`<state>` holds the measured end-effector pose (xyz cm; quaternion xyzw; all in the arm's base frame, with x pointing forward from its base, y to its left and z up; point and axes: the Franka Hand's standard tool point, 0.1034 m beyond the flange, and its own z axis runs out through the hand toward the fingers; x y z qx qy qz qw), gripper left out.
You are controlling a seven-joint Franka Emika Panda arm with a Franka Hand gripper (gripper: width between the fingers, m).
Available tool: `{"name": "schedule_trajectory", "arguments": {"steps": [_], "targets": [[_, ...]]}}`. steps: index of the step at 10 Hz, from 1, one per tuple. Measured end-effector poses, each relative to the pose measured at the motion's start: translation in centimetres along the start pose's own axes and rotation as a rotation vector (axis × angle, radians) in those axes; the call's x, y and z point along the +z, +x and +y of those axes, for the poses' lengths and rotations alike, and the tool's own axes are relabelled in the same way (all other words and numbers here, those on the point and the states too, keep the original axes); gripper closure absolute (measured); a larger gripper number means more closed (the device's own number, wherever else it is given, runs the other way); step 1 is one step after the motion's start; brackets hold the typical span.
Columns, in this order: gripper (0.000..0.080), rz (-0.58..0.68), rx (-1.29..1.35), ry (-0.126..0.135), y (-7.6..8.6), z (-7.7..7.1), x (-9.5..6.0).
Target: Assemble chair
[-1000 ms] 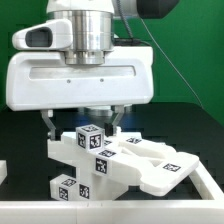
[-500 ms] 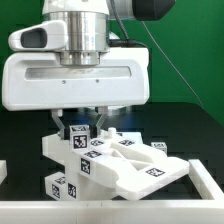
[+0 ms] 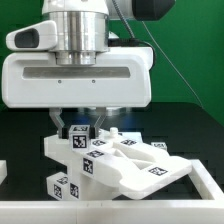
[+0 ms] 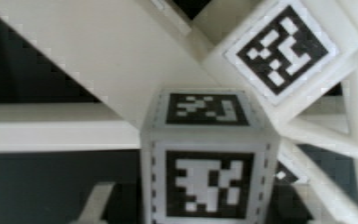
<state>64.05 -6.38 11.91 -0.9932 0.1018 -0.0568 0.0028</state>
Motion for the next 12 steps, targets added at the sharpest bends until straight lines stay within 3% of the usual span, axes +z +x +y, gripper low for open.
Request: {"name": "schedule_trajectory", "arguments": {"steps": [5, 12], "targets": [[0.0515, 0.008, 0.417, -0.002, 0.2, 0.5, 0.0], [0.0515, -0.014, 0.958, 0.028, -0.1, -0.7, 0.0]]}}
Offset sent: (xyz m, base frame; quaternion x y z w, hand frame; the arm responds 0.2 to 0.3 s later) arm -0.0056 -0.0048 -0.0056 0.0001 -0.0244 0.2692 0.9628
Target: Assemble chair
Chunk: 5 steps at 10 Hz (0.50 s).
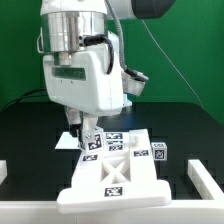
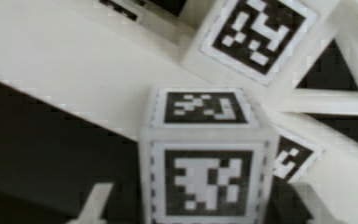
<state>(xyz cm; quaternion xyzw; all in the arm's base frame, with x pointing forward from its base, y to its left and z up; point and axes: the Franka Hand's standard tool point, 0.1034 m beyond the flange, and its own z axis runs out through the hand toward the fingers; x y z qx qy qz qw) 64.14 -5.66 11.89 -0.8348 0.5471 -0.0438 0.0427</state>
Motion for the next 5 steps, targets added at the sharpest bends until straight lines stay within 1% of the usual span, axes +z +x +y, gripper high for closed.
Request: {"name": "schedule_trajectory", "arguments": {"steps": [2, 3, 4, 5], "targets": [[0.0509, -0.001, -0.054, -0.002, -0.2, 0.0, 0.1], [0.0306, -0.009, -0.095, -0.011, -1.1, -0.3, 0.3], [0.0306, -0.015, -0.233, -0.024, -1.9, -0.5, 0.3], [0.0179, -0.017, -0.386, -0.032, -2.4, -1.0, 0.1]]}}
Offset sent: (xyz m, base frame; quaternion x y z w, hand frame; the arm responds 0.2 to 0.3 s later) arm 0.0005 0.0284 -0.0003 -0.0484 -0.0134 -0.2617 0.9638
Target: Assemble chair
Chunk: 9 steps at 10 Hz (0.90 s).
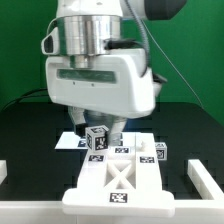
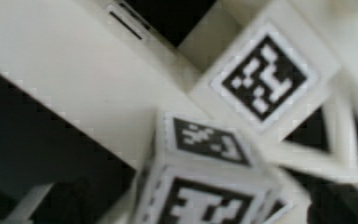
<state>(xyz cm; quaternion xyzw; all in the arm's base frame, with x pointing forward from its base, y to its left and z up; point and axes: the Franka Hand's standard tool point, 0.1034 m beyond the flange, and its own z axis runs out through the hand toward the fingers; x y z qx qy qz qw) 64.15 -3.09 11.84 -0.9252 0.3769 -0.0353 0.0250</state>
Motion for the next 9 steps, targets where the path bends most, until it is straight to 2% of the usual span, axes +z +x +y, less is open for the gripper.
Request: {"name": "schedule_trajectory", "arguments": {"steps": [2, 3, 6, 9], "targets": [[0.0152, -0.023, -0.273, 0.002, -0.58, -0.81, -0.42], [0.0152, -0.018, -0.377, 0.009, -0.27, -0.79, -0.8], [0.0151, -0.017, -0.596, 0.004, -0.17, -0.57, -0.59], [0.0151, 0.001, -0.94, -0.014, -0.27, 0.04, 0.1]]}}
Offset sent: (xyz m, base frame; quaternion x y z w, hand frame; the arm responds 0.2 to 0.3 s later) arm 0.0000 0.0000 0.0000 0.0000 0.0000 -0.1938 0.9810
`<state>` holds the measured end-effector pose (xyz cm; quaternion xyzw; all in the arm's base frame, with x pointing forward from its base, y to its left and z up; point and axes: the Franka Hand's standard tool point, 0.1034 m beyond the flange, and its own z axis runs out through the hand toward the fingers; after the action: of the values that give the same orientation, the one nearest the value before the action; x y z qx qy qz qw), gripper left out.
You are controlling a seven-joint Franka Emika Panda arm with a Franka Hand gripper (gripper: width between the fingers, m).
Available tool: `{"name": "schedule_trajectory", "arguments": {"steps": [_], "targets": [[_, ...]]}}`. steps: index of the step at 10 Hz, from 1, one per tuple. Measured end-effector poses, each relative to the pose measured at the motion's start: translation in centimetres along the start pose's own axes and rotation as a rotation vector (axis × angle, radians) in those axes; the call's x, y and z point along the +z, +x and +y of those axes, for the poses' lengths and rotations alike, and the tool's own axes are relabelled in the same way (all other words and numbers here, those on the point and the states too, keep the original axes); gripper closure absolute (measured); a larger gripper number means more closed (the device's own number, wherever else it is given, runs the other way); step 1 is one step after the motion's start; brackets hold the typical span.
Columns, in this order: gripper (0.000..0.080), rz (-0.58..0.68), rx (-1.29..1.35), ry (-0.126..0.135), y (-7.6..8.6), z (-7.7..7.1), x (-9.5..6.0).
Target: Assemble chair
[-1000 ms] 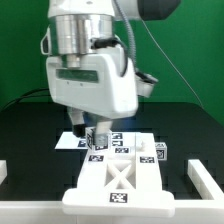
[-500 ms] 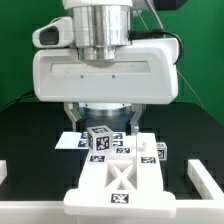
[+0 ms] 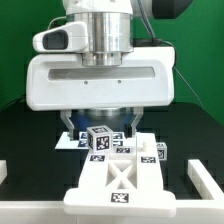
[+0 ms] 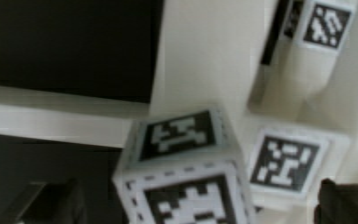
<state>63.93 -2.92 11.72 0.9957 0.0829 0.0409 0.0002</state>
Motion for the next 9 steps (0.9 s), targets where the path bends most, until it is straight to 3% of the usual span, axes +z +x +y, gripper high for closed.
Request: {"name": "schedule_trajectory", "arguments": {"steps": [3, 4, 5, 6, 7, 9], "targets": [[0.0151, -0.002, 0.006, 0.001, -0.16, 0.24, 0.12], [0.0245, -0.003, 0.009, 0.001, -0.17, 0.27, 0.13], [0.0245, -0.003, 0.06, 0.001, -0.17, 0.24, 0.15], [0.0418, -0.003, 0.142, 0.001, -0.18, 0.23, 0.18], [0.0515, -0.003, 0.214, 0.001, -0.18, 0.23, 0.18], [0.0515, -0.003, 0.361, 0.002, -0.18, 0.22, 0.18]]}}
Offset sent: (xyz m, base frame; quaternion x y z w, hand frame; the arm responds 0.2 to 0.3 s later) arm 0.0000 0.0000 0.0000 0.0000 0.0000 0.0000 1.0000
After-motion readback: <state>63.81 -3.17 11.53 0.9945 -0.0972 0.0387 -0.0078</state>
